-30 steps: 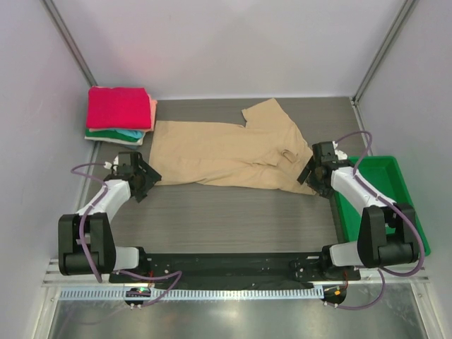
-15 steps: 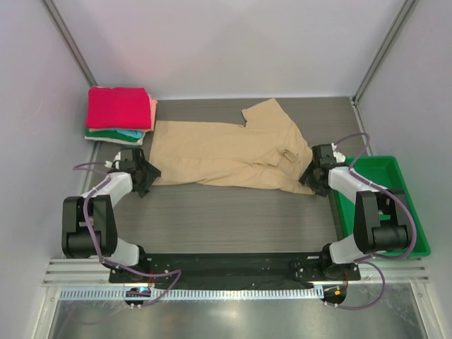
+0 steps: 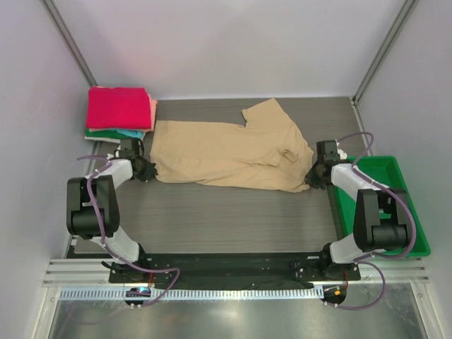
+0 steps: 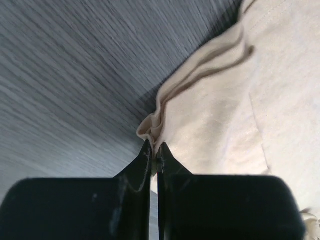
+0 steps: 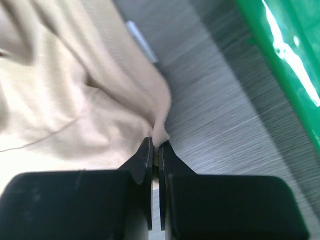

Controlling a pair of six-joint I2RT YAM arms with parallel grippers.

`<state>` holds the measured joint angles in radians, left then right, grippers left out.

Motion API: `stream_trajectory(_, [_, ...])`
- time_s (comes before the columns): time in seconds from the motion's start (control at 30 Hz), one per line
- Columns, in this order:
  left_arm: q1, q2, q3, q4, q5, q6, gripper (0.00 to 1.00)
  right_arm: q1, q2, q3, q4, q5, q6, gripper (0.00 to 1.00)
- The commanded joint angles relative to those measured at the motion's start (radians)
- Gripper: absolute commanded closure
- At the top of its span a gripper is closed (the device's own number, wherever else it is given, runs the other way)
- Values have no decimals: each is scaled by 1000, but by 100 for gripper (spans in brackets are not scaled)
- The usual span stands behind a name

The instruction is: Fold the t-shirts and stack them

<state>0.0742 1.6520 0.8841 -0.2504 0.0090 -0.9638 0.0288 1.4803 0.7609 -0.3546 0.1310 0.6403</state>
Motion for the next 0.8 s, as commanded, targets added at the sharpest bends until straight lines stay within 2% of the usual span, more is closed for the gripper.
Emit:
stream_trajectory(0.0, [7, -76, 81, -56, 6, 7, 100, -1, 0, 174, -33, -60, 29, 99])
stream_trajectory(0.17, [7, -170, 338, -243, -1, 34, 99, -1, 18, 550, -171, -51, 36, 99])
stream_trajectory(0.27, [9, -253, 365, -312, -56, 66, 100, -6, -34, 607, -231, 7, 26, 99])
stream_trajectory(0.33, [9, -329, 330, -337, -76, 88, 100, -15, -84, 568, -250, 1, 19, 99])
stream_trajectory(0.57, [35, -532, 14, -336, -70, 111, 100, -17, -231, 148, -222, -16, 22, 99])
stream_trajectory(0.77, [72, -623, -197, -339, -44, 111, 100, -95, -319, -30, -213, -22, 21, 99])
